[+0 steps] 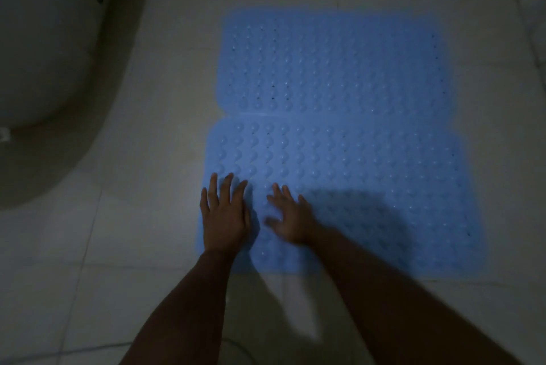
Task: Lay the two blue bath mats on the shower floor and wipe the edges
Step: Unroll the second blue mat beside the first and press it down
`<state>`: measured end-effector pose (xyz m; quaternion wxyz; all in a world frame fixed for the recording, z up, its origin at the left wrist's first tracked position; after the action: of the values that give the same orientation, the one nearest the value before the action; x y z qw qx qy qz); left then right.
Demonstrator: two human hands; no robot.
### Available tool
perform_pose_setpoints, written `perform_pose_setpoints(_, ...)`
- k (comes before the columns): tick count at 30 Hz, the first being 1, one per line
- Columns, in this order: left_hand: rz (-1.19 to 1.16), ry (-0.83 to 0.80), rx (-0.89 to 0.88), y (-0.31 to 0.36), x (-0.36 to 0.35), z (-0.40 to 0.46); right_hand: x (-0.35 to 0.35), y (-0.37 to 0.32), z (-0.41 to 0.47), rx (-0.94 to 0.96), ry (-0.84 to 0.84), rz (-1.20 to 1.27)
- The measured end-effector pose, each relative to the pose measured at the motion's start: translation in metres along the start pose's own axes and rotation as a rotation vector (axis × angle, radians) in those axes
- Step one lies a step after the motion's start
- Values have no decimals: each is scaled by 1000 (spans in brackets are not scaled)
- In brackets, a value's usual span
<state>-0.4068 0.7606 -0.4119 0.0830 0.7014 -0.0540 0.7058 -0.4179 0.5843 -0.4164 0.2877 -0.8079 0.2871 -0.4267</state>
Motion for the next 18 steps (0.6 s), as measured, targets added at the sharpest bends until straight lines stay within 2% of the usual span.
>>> perform_pose_setpoints(2, -26, -22, 2, 11, 6, -1, 47, -16, 14, -63, -8, 138)
perform_pose_setpoints(6, -32, -9, -146, 58, -3, -12, 107, -10, 18, -63, 203, 136)
perform_pose_setpoints(10, -7, -64, -339, 113, -29, -33, 104, 20, -3, 55, 385, 149)
perform_pose_setpoints(13, 67, -102, -351, 127, -46, -41, 96, 41, -14, 79, 442, 196)
perform_pose_setpoints(18, 99, -80, -345, 128, -50, -41, 87, 63, -32, 181, 560, 99)
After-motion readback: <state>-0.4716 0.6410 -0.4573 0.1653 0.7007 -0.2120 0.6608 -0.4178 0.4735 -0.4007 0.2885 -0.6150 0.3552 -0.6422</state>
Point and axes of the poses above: each hand's wrist, its own z-axis towards the middle knuckle, its own x-axis out of the back of the hand, y = z × x, the point moved 2 cm from there along z, towards the middle knuckle, and after that the axes turned 13 degrees about z, right-handed, at the moved point
